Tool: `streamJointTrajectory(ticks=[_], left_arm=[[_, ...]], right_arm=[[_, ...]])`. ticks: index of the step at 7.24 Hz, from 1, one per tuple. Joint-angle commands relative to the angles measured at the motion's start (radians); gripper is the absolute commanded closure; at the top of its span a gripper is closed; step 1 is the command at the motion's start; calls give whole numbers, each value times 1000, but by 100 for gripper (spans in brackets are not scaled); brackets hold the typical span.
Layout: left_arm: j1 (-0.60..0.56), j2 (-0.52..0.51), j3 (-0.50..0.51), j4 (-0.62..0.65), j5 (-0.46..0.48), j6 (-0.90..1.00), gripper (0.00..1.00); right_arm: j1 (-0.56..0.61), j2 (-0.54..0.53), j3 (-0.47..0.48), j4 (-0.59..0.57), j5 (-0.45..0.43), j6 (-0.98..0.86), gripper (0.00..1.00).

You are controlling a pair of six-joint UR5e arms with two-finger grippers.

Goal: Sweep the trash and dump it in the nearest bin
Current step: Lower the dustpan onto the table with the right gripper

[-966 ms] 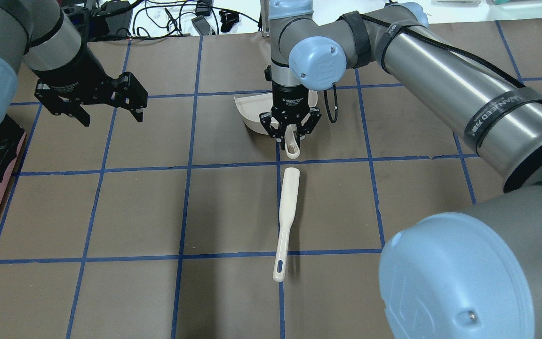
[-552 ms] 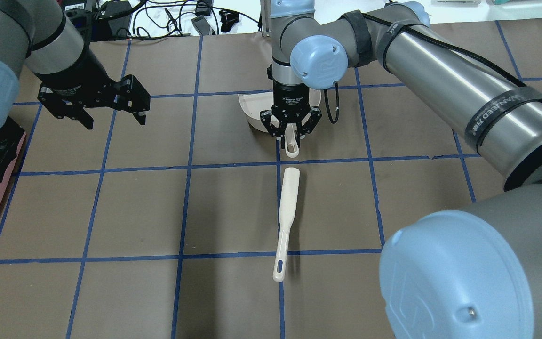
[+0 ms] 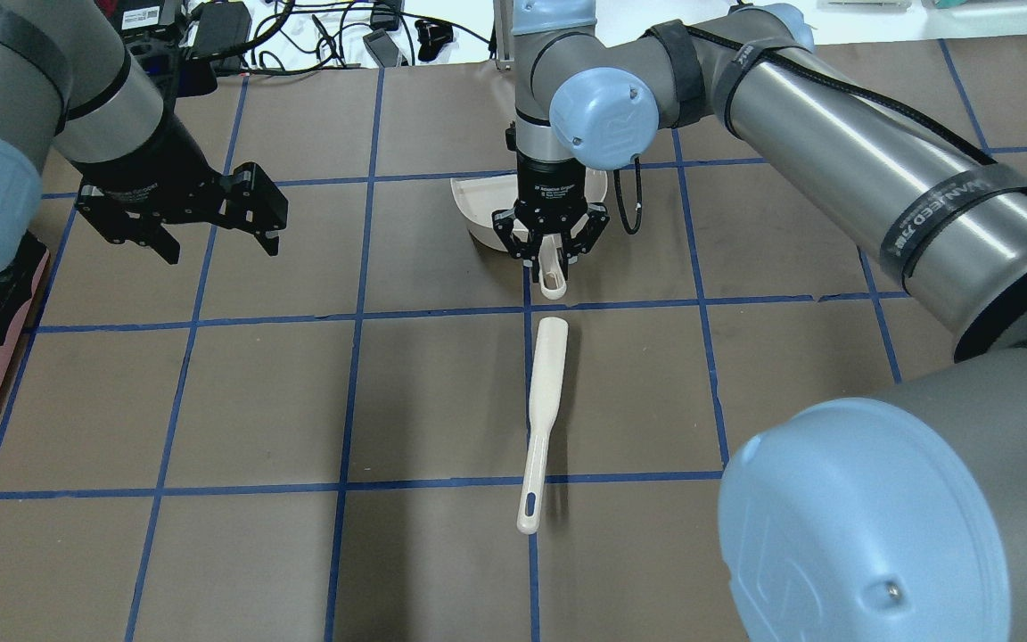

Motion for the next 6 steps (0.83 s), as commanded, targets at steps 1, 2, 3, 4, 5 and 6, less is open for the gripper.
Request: streamJointTrajectory(ticks=[1,2,3,4,5,6], left_arm=[[0,-1,-1,0,-1,0,0],[0,1,-1,0,0,0,0],[0,-1,-1,0,0,1,0],[0,-1,-1,0,-1,1,0],[0,1,-1,0,-1,1,0],[0,1,-1,0,2,1,0]], right_arm=[[0,1,2,-45,-15,37,0],[-4,-7,-3,-47,-21,37,0],[-21,-30,-15,-39,-46,32,0],[-67,-82,-15,-27,-59,24,0],[-122,-166,-14,35,-60,21,0],[-176,-253,-6,117,-61,18,0]])
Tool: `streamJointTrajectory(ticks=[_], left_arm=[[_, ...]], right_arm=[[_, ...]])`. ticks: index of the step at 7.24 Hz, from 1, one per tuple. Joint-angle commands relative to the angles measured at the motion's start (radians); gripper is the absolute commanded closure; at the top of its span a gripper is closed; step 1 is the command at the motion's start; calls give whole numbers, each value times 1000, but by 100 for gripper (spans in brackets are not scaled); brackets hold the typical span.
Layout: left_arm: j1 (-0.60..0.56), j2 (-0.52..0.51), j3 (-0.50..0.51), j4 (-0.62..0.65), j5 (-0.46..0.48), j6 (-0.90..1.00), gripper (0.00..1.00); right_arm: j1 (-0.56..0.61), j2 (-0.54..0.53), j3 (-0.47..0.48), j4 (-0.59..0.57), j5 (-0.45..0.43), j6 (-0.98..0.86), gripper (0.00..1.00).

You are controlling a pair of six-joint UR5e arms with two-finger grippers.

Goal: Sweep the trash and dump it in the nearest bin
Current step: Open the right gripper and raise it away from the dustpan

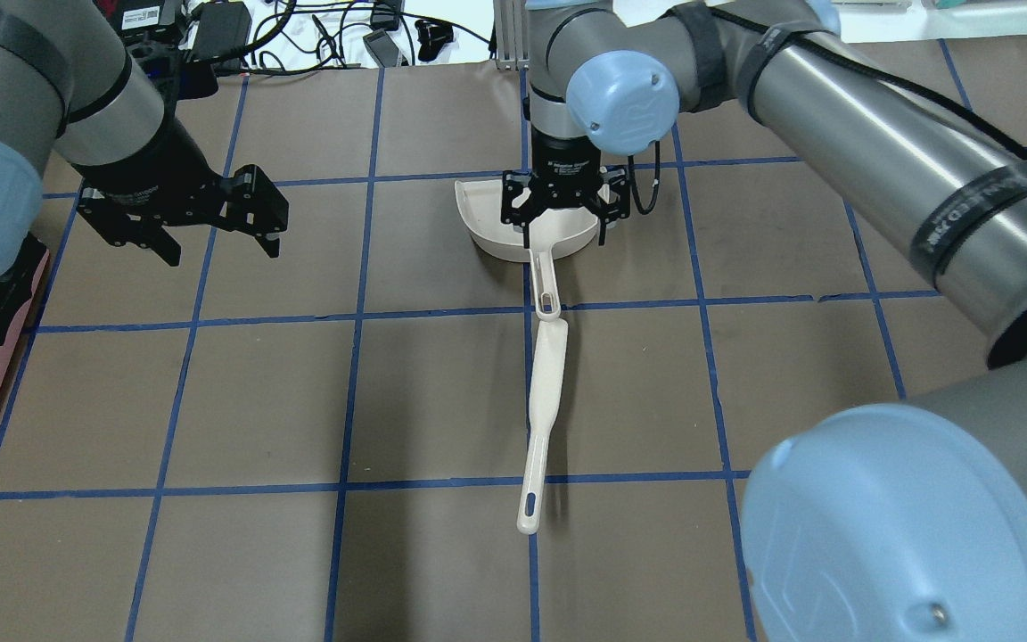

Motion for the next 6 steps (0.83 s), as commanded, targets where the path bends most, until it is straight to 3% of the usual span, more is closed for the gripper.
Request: streamJointTrajectory(ticks=[1,2,4,5,6], left_arm=[[0,-1,-2,0,-2,0,0],[0,-6,-2,0,-1,0,0],[0,2,2,2,14,3,0],[0,-1,2,6,5,3,0],[0,1,5,5,13,3,0]], right_arm=[[-114,-197,24,150,-5,-50,0],[-151,-288,59,236,-7,-84,0],[-160,-441,204,249,-8,-72,0],[-160,-491,249,153,-18,-72,0],[-160,-468,240,87,-106,-70,0]])
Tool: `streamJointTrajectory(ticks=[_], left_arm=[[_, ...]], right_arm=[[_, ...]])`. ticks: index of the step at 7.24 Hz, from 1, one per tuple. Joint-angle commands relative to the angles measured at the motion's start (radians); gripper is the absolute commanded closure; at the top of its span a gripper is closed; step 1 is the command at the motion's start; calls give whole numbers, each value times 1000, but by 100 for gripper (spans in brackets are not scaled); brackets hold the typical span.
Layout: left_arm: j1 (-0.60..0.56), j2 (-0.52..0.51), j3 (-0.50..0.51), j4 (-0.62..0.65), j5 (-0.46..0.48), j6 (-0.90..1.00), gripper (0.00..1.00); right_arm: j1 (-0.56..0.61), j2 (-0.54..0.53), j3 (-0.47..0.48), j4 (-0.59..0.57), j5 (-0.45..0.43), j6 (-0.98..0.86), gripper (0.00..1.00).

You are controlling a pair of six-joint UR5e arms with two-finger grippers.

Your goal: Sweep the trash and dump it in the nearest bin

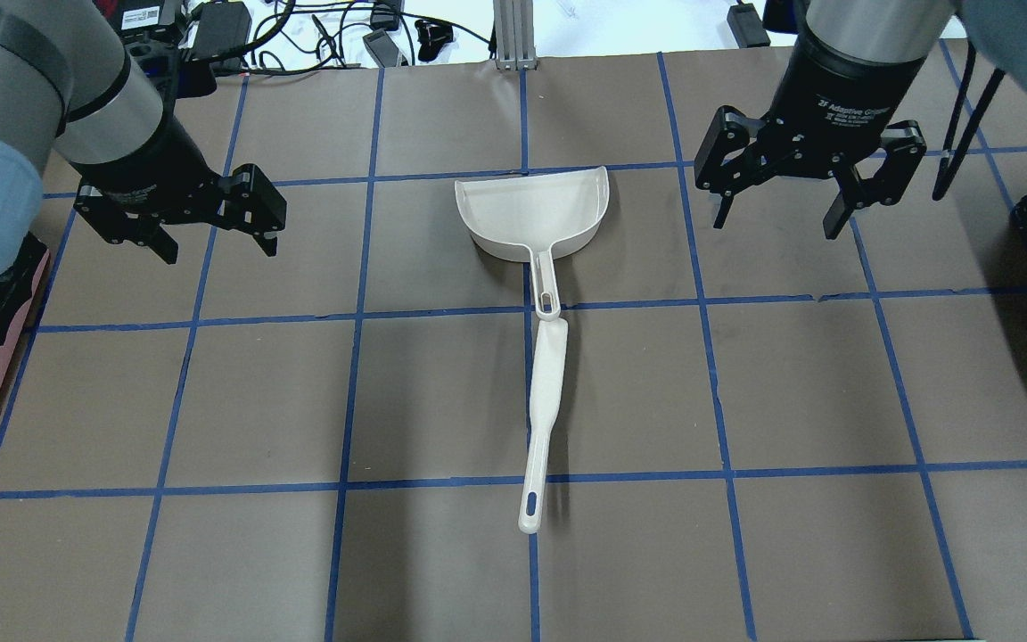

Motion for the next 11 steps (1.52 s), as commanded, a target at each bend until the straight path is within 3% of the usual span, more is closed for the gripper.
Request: streamJointTrajectory(ticks=[1,3,5,11], left_arm=[[0,2,7,2,1,0,0],[0,3,8,2,2,0,0],[0,5,1,2,1,0,0],[0,11,10,4,2,0,0]], right_arm=[[1,14,-24,-96,-89,-9,0],[23,77,-92,-93,-88,-7,0],[31,51,-73,-121,-36,-84,0],[31,42,-69,-136,-36,-107,0]])
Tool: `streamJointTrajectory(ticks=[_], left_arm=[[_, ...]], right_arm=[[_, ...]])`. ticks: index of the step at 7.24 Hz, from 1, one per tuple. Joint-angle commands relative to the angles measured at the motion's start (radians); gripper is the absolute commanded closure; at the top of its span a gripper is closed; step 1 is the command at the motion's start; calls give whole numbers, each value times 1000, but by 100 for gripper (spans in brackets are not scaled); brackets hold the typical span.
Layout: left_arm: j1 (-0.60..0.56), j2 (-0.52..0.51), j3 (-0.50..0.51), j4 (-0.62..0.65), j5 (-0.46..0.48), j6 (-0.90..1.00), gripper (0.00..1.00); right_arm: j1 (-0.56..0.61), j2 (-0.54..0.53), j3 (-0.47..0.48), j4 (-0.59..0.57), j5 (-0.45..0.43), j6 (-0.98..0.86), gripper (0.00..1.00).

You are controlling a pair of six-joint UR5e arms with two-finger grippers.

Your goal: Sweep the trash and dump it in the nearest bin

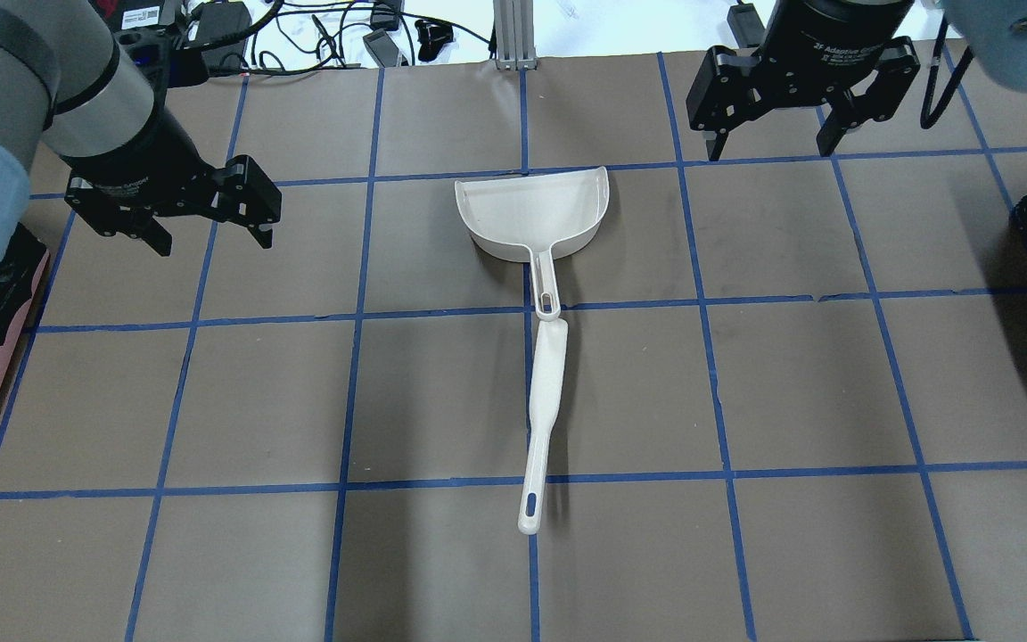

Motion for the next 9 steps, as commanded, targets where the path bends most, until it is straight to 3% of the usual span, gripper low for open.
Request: streamJointTrajectory(ticks=[1,9], left_arm=[[0,3,-4,0,1,0,0],[-2,29,-6,-20,-45,-3,0]], right_arm=[[0,0,0,0,0,0,0],[-2,0,0,1,0,2,0]])
